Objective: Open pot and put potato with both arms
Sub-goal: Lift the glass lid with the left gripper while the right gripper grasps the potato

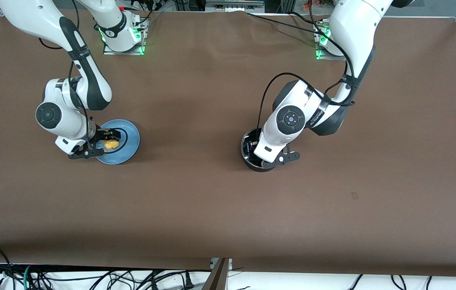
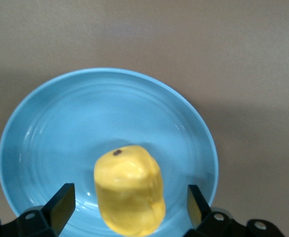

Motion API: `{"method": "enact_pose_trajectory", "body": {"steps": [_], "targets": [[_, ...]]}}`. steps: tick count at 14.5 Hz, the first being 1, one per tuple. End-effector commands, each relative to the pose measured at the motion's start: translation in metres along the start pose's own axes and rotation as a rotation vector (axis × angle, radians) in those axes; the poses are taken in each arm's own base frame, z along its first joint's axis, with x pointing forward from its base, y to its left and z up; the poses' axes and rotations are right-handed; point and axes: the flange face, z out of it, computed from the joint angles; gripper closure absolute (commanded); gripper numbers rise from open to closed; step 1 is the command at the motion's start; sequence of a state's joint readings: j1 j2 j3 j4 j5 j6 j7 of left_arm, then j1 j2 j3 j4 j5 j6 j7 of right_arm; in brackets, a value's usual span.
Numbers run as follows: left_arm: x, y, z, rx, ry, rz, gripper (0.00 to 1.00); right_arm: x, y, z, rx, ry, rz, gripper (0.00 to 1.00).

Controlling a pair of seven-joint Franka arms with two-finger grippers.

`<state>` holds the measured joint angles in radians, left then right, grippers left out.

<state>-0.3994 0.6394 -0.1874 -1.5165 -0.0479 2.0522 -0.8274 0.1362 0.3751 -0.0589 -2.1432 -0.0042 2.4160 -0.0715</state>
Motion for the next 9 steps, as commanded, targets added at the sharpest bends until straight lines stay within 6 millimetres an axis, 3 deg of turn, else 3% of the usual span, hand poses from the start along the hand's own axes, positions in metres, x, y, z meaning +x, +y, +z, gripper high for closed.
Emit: {"method": "enact_pose_trajectory", "body": {"steps": [1, 3, 9], "targets": [[0.002, 0.000, 0.000, 0.016, 0.004, 0.085, 1.00, -0.010, -0.005, 0.008, 0.008, 0.040, 0.012, 0.00], [0.007, -0.006, -0.014, 0.023, 0.000, 0.097, 1.00, -0.011, -0.006, 0.012, 0.007, 0.040, 0.011, 0.00], [-0.012, -0.024, -0.102, 0.023, 0.000, 0.103, 1.00, -0.013, -0.006, 0.018, 0.007, 0.032, 0.008, 0.03]]}}
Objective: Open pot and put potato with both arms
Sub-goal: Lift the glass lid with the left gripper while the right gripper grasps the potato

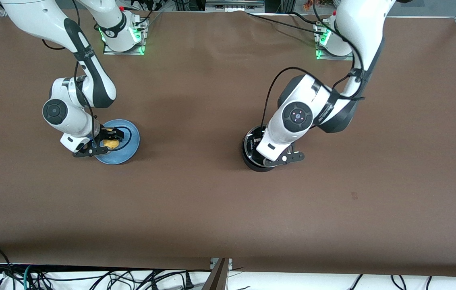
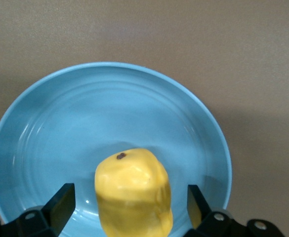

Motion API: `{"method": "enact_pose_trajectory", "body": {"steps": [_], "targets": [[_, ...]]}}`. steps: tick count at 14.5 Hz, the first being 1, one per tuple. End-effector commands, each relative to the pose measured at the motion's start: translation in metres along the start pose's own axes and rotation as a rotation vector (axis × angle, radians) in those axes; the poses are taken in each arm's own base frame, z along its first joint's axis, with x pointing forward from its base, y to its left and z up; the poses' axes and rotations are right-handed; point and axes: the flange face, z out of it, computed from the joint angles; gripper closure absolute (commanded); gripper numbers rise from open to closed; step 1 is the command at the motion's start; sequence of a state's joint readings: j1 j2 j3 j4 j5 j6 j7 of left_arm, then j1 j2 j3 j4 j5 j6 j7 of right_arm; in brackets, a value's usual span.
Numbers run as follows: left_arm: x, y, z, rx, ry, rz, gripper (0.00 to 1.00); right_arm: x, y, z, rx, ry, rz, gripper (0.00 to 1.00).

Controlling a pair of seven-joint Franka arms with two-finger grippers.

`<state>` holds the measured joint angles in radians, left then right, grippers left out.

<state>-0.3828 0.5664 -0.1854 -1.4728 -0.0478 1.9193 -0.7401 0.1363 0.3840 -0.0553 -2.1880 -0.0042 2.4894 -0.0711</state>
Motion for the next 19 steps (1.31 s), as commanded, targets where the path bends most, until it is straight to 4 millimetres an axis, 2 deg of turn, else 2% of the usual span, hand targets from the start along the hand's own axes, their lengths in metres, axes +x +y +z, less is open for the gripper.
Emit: {"method": "enact_pose_trajectory", "body": {"steps": [1, 4, 5, 7, 9, 10, 11, 12, 14, 16, 17, 18, 19], "targets": [[-0.005, -0.029, -0.054, 0.009, 0.003, 0.048, 1.00, -0.004, -0.003, 0.003, 0.008, 0.013, 0.011, 0.17], [0.025, -0.094, -0.077, 0.018, -0.029, 0.182, 1.00, -0.005, -0.003, 0.005, 0.007, 0.011, 0.011, 0.43], [0.029, -0.114, -0.088, 0.027, -0.046, 0.194, 1.00, -0.004, -0.003, 0.004, 0.007, 0.013, 0.011, 0.51], [0.037, -0.158, -0.104, 0.048, -0.080, 0.228, 1.00, -0.002, -0.003, 0.002, 0.007, 0.019, 0.008, 0.59], [0.046, -0.214, -0.115, 0.048, -0.090, 0.306, 1.00, 0.007, -0.003, -0.021, 0.005, 0.058, 0.000, 0.61], [0.058, -0.242, -0.118, 0.081, -0.080, 0.349, 1.00, 0.016, -0.009, -0.045, 0.008, 0.088, -0.012, 0.61], [0.068, -0.270, -0.119, 0.123, -0.075, 0.390, 1.00, 0.024, -0.022, -0.067, 0.016, 0.084, -0.028, 0.61], [0.077, -0.289, -0.114, 0.148, -0.083, 0.432, 1.00, 0.034, -0.037, -0.088, 0.027, 0.064, -0.032, 0.61], [0.097, -0.314, -0.091, 0.197, -0.088, 0.468, 1.00, 0.049, -0.073, -0.124, 0.044, 0.037, 0.046, 0.61], [0.110, -0.329, -0.054, 0.211, -0.075, 0.502, 1.00, 0.059, -0.132, -0.157, 0.069, 0.054, 0.094, 0.61], [0.111, -0.332, -0.033, 0.229, -0.078, 0.545, 1.00, 0.063, -0.161, -0.170, 0.080, 0.065, 0.127, 0.61], [0.109, -0.336, -0.014, 0.241, -0.073, 0.559, 1.00, 0.068, -0.190, -0.175, 0.091, 0.074, 0.154, 0.61], [0.109, -0.350, 0.004, 0.232, -0.068, 0.551, 1.00, 0.071, -0.220, -0.184, 0.104, 0.091, 0.174, 0.61]]}}
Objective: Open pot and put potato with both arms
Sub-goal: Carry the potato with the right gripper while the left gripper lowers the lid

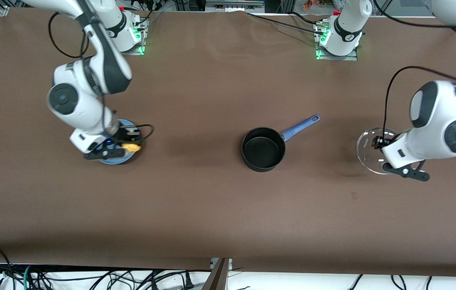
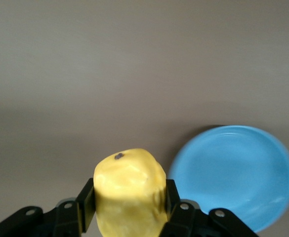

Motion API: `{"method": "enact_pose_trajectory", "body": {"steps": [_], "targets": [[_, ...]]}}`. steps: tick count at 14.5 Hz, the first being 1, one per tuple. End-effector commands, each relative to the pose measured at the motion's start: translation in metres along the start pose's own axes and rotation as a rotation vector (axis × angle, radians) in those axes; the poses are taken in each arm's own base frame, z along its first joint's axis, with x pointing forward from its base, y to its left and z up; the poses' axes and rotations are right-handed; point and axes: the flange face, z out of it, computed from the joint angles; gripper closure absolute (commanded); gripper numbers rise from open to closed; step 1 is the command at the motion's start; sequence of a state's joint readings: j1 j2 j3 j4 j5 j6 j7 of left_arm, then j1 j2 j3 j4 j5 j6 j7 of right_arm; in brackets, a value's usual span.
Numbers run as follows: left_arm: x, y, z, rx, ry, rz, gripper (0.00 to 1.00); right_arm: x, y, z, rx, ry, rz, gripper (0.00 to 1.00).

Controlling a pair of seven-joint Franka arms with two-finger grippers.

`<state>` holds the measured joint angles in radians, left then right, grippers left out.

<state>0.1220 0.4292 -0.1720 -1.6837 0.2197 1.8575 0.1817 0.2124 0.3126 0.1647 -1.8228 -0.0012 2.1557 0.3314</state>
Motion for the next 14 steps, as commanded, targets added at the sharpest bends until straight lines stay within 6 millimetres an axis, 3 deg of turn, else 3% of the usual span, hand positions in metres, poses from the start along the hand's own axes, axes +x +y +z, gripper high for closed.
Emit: {"method": "enact_pose_trajectory", "body": {"steps": [1, 4, 8, 9, 10, 13, 14], "targets": [[-0.017, -0.020, 0.049, 0.017, 0.014, 0.028, 1.00, 0.005, -0.082, -0.002, 0.035, 0.004, 0.072, 0.61], [-0.026, -0.062, 0.103, 0.001, 0.010, 0.056, 1.00, -0.015, -0.185, 0.007, 0.074, 0.020, 0.164, 0.61], [-0.032, -0.093, 0.129, -0.006, 0.020, 0.062, 1.00, -0.044, -0.299, 0.011, 0.164, 0.049, 0.247, 0.61], [-0.030, -0.096, 0.129, -0.006, 0.026, 0.060, 1.00, -0.054, -0.320, 0.016, 0.193, 0.062, 0.262, 0.61], [-0.028, -0.098, 0.127, -0.004, 0.033, 0.056, 0.90, -0.059, -0.335, 0.022, 0.235, 0.085, 0.274, 0.61], [-0.023, -0.106, 0.113, 0.009, 0.061, 0.104, 0.00, -0.070, -0.360, 0.057, 0.305, 0.119, 0.256, 0.61], [-0.022, -0.108, 0.110, 0.013, 0.066, 0.109, 0.00, -0.077, -0.368, 0.070, 0.318, 0.122, 0.246, 0.61]]}}
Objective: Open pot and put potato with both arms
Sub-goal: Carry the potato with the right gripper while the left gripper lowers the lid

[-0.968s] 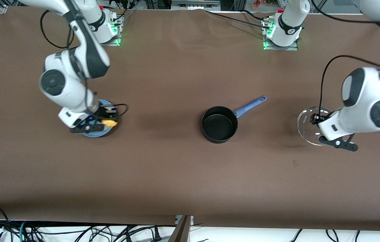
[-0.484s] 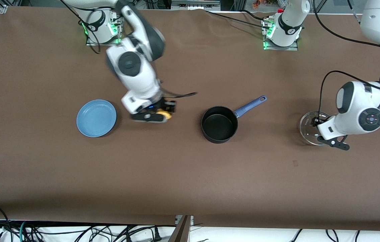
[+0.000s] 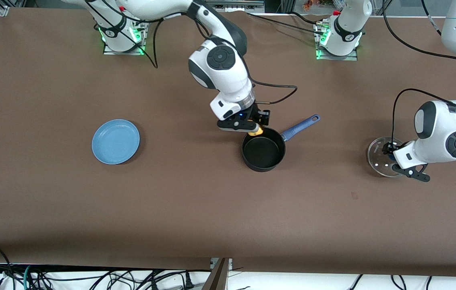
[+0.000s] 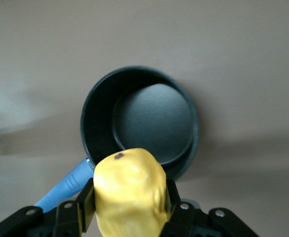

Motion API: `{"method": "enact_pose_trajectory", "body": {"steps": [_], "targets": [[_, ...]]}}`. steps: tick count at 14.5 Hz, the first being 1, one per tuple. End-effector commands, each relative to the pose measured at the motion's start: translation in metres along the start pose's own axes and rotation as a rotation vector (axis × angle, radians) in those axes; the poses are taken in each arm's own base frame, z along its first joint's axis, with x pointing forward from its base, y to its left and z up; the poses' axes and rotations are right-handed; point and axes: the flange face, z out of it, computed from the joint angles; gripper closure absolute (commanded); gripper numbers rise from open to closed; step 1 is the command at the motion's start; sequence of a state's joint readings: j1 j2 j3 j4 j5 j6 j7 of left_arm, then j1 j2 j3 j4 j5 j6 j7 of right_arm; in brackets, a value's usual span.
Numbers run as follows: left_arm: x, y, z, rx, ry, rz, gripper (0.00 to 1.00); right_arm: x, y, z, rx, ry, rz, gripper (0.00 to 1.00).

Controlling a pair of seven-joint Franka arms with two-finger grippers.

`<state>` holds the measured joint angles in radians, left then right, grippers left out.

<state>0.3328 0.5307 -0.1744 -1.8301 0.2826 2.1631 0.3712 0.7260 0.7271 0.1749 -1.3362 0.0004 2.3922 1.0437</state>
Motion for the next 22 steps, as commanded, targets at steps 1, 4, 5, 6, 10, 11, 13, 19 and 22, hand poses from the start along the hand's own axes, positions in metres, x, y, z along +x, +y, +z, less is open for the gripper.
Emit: {"method": "enact_pose_trajectory", "body": {"steps": [1, 4, 5, 6, 10, 11, 13, 19, 22], "targets": [[0.004, -0.008, -0.017, 0.033, 0.016, 0.050, 0.00, -0.011, -0.010, 0.032, 0.051, 0.015, 0.002, 0.61], [0.004, -0.007, -0.032, 0.041, 0.029, 0.047, 0.00, -0.012, -0.007, 0.052, 0.079, 0.027, 0.000, 0.61], [0.003, -0.007, -0.043, 0.047, 0.042, 0.042, 0.00, -0.012, -0.005, 0.057, 0.091, 0.035, 0.001, 0.61], [0.000, -0.007, -0.059, 0.057, 0.060, 0.033, 0.00, -0.012, -0.004, 0.062, 0.097, 0.037, 0.001, 0.61], [-0.021, 0.009, -0.140, -0.011, 0.132, -0.043, 0.00, -0.009, 0.008, 0.085, 0.087, 0.041, 0.001, 0.60], [-0.029, 0.019, -0.170, -0.013, 0.147, -0.046, 0.00, -0.008, 0.009, 0.090, 0.094, 0.045, 0.001, 0.60], [-0.043, 0.056, -0.222, -0.008, 0.152, -0.031, 0.00, -0.009, 0.013, 0.099, 0.104, 0.049, 0.006, 0.60], [-0.065, 0.111, -0.344, -0.015, 0.183, -0.048, 0.00, 0.004, 0.016, 0.092, 0.095, 0.060, 0.011, 0.00], [-0.058, 0.136, -0.359, -0.027, 0.200, -0.184, 0.00, 0.032, 0.007, 0.052, 0.059, 0.064, 0.024, 0.00]]}}
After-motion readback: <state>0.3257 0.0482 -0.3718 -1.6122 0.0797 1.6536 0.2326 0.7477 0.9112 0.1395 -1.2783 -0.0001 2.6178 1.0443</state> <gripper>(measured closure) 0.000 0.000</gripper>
